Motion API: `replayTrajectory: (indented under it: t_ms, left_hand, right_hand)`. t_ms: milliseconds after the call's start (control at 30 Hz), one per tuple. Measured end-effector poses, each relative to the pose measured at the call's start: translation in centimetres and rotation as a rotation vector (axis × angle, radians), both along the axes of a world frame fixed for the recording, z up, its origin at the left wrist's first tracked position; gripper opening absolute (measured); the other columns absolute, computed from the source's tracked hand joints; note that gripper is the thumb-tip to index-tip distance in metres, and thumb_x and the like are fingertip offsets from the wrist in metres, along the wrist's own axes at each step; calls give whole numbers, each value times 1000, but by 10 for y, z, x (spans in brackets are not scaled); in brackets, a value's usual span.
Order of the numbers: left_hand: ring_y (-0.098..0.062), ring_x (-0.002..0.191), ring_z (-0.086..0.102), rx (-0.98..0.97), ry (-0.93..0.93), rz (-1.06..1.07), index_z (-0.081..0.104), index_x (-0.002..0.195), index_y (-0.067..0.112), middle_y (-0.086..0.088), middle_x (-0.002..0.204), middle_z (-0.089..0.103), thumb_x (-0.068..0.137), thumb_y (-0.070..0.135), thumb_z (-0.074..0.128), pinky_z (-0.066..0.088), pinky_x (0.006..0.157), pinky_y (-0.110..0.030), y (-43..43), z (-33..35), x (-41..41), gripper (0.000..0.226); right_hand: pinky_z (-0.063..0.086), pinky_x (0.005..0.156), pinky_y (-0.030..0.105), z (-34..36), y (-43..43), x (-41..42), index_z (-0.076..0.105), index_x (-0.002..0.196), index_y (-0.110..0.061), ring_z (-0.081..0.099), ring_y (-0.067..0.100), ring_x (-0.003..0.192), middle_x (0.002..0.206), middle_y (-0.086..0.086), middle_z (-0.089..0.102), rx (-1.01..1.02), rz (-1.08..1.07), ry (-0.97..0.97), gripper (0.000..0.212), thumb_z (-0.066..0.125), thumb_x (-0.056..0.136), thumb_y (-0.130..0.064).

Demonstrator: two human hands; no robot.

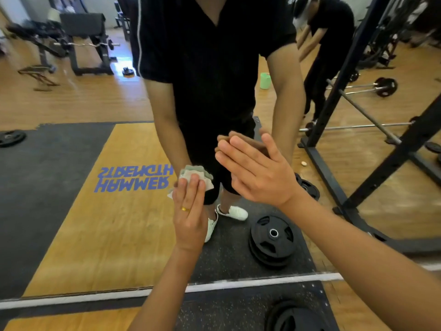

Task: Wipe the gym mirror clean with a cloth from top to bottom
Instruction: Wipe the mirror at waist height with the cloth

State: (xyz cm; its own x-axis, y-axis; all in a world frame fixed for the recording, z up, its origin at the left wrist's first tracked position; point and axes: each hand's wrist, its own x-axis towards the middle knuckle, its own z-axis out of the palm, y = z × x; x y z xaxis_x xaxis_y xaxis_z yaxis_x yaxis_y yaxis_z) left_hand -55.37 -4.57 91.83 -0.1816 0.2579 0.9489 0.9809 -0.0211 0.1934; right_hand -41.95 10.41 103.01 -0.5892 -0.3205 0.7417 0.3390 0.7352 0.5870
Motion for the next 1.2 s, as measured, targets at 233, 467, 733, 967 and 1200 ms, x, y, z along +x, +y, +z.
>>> replayTrajectory:
  t_ms: [233, 467, 733, 967, 1200]
  left_hand:
    - [-21, 157, 21, -9, 4, -15, 47, 139, -6, 6, 169, 25, 106, -7, 44, 32, 122, -51, -2, 0, -2, 33]
    - [-23, 156, 23, 6, -88, 13, 47, 141, -3, 7, 168, 27, 95, -18, 55, 42, 106, -68, 1, -4, 1, 49]
    - [-30, 157, 20, 8, -320, 135, 43, 147, -8, 2, 167, 27, 91, -27, 45, 34, 121, -49, 14, 2, 45, 59]
    - [-31, 156, 22, -35, -350, 131, 41, 149, -5, -7, 163, 33, 100, -14, 44, 38, 115, -58, 15, 16, 65, 50]
    - [-27, 156, 19, 51, -101, 101, 44, 147, -6, -1, 163, 31, 100, -20, 42, 37, 116, -60, 45, 101, 52, 49]
  right_hand:
    - [4, 127, 52, 7, -8, 7, 39, 158, -15, 36, 21, 150, 163, 3, 31, -84, -20, -82, 61, 54, 100, -27]
    - [4, 126, 54, 7, -11, 48, 34, 158, -11, 23, 26, 155, 164, 10, 30, -325, 40, -32, 63, 55, 100, -23]
    - [4, 127, 56, 20, 55, 115, 27, 163, -13, 21, 27, 157, 168, 10, 26, -271, -14, 32, 69, 57, 102, -23]
    - [9, 126, 54, 12, 81, 103, 46, 155, -12, 24, 26, 157, 166, 9, 32, -114, 27, 101, 67, 64, 92, -27]
    - [13, 126, 53, 11, 83, 103, 53, 150, -12, 37, 26, 150, 158, 10, 45, -93, 56, 120, 61, 64, 92, -26]
